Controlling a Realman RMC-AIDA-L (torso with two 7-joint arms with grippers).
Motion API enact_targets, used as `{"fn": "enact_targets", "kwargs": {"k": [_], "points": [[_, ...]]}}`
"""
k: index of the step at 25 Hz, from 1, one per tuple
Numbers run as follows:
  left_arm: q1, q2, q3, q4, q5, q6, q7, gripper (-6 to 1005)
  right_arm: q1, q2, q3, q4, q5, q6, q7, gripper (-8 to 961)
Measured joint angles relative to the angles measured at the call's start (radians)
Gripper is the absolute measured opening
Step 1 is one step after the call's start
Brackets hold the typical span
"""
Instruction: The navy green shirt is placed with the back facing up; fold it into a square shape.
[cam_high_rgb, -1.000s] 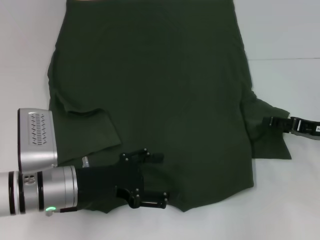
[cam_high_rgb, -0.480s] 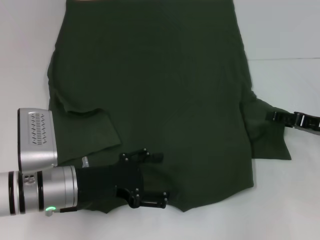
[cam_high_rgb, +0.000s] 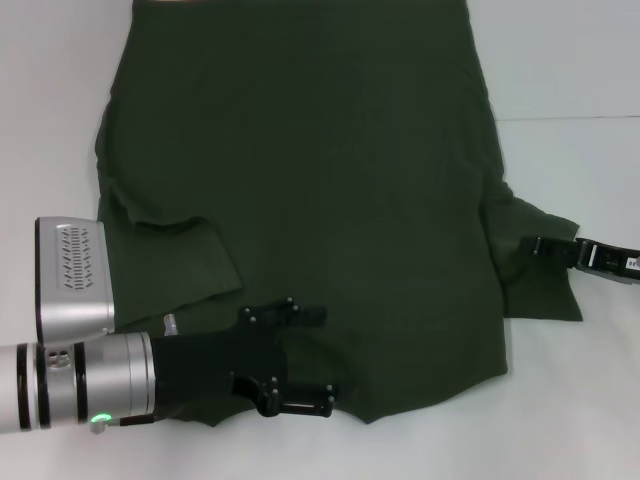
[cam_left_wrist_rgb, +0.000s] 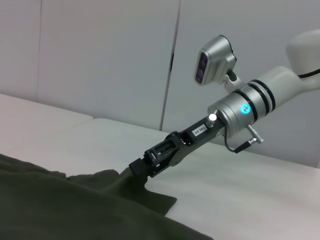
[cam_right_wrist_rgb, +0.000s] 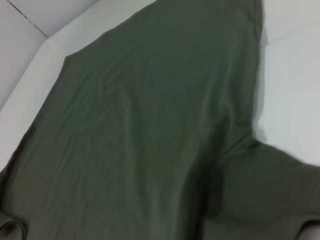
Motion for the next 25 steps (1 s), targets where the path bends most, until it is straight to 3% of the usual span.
{"fn": "enact_targets", "kwargs": {"k": [12,25], "points": [[-0.004,0.000,0.004,0.000,-0.004,0.009,-0.017,950,-0.029,-0.008,0.046,0.001,0.000,-0.087,0.010,798],[-0.004,0.000,0.000,0.000,-0.004,0.009,-0.019,949,-0.033,0.003,0.074,0.001,-0.006,-0.102,0.016,781]]}}
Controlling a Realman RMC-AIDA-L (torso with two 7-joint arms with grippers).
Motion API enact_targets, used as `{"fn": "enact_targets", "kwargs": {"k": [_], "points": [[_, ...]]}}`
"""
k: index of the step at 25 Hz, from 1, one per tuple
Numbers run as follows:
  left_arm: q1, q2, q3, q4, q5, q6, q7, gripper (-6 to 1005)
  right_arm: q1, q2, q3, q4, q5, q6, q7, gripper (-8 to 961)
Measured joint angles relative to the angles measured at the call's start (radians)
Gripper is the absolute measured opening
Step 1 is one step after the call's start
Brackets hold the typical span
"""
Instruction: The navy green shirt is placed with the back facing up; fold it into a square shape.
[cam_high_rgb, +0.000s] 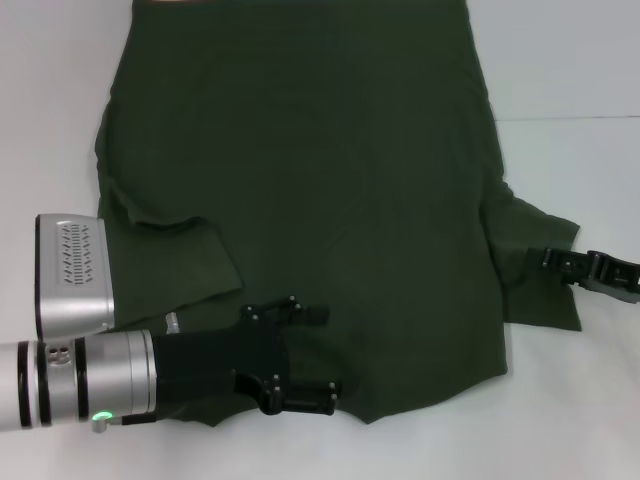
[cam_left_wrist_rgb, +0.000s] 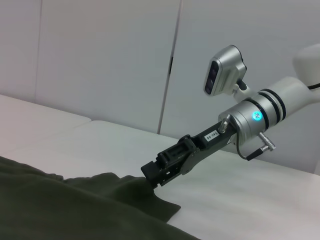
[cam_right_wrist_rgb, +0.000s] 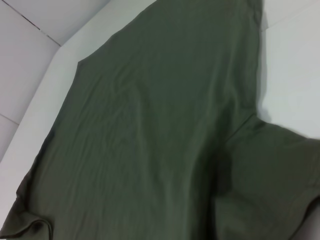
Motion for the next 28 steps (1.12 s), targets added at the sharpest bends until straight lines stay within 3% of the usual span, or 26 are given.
{"fn": "enact_targets", "kwargs": {"k": [14,25,28], "points": [[0.000,0.001,0.000,0.000,0.000,-0.006,0.000,950,0.002,0.005,0.023,0.023,0.006,0.035,0.002,552],[-0.001,0.002,-0.002,0.000,0.000,-0.008,0.000,949,0.005,0.005,0.081,0.026,0.026,0.044,-0.024,106],[-0.001,0.002,-0.003,0.001,0.000,-0.008,0.000,949,0.006,0.003,0.095,0.026,0.031,0.045,-0.030,44]]}}
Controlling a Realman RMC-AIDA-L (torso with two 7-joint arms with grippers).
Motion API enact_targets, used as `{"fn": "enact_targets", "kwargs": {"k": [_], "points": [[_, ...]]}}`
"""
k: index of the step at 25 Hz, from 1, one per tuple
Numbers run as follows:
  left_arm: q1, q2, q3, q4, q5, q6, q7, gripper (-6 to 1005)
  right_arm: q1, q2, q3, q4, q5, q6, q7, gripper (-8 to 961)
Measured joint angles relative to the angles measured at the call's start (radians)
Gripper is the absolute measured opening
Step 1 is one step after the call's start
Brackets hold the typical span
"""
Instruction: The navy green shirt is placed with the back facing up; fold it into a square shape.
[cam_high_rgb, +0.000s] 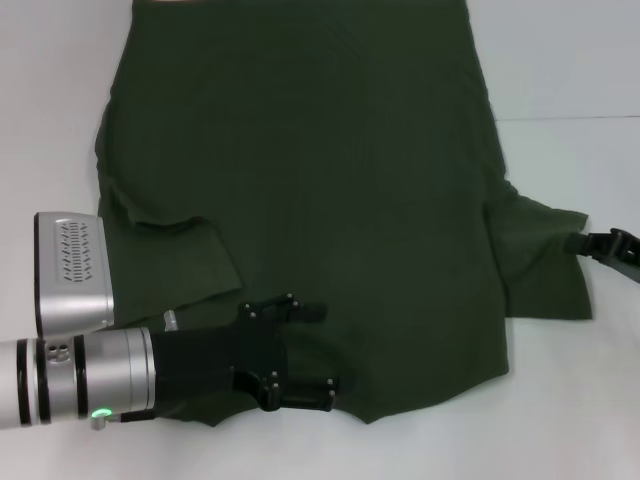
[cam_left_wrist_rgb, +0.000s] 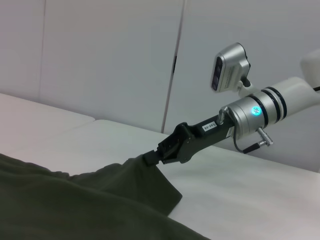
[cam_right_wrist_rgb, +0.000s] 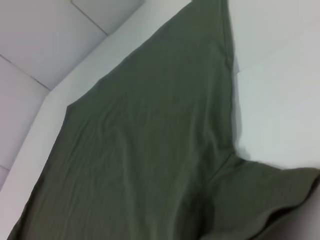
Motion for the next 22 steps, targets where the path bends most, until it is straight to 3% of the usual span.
{"fn": "enact_targets", "kwargs": {"k": [2,13,22], "points": [[0.000,0.000,0.000,0.000,0.000,-0.001,0.000,949,0.002,-0.004,0.005,0.000,0.004,0.007,-0.001,2],[0.000,0.000,-0.006,0.000,0.000,-0.017,0.000,950,0.046,-0.046,-0.009,0.000,0.005,0.089,-0.026,1],[0.001,0.000,-0.026,-0.001,0.000,-0.026,0.000,950,0.090,-0.065,-0.043,0.010,0.003,0.169,-0.030,2]]}}
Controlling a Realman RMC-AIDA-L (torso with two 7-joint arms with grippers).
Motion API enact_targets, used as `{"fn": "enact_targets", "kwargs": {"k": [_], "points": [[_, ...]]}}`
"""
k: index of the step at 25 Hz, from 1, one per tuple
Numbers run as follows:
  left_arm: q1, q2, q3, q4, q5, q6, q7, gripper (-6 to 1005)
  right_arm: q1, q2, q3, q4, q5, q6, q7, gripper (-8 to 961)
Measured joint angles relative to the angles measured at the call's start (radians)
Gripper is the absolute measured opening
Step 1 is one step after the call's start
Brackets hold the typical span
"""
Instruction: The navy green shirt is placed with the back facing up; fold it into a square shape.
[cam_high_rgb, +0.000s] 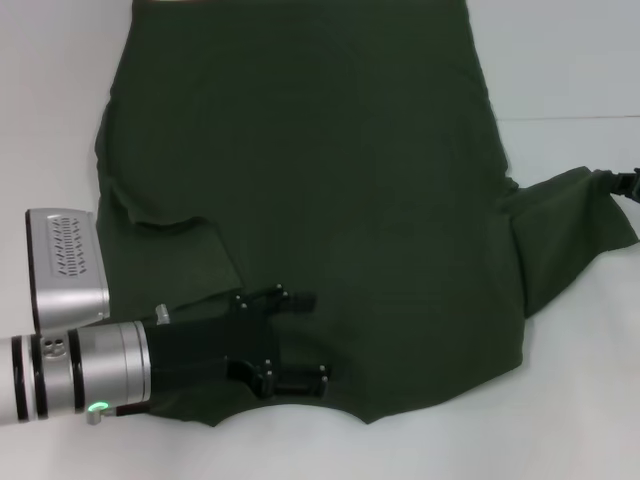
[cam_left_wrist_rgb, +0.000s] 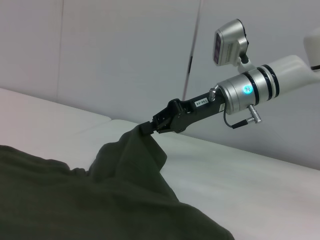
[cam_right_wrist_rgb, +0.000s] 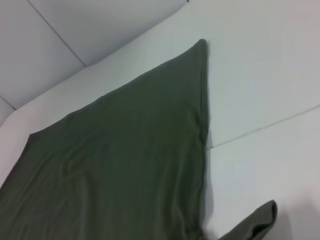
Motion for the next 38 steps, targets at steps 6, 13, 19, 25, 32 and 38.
{"fn": "enact_targets", "kwargs": {"k": [6,13,19,25,32,38], "points": [[0.000,0.001,-0.002,0.000,0.000,-0.001,0.000,950,0.025,-0.012,-0.030,0.001,0.000,0.038,0.000,2],[-0.001,0.001,-0.002,0.000,-0.003,-0.002,0.000,950,0.042,-0.025,-0.060,0.002,0.000,0.061,0.006,3],[-0.001,0.001,-0.002,0.000,-0.003,-0.003,0.000,949,0.038,-0.026,-0.066,0.011,0.000,0.054,0.008,3],[-0.002,0.001,-0.002,0.000,-0.003,-0.011,-0.002,950,0.049,-0.026,-0.072,0.013,0.000,-0.012,0.002,3],[-0.004,0.001,-0.002,0.000,-0.003,-0.012,-0.010,949,0.152,0.016,-0.160,0.014,0.000,-0.047,0.012,4],[-0.002,0.001,-0.011,0.000,-0.012,-0.014,-0.012,949,0.222,0.072,-0.228,0.014,0.000,-0.080,-0.007,4]]}}
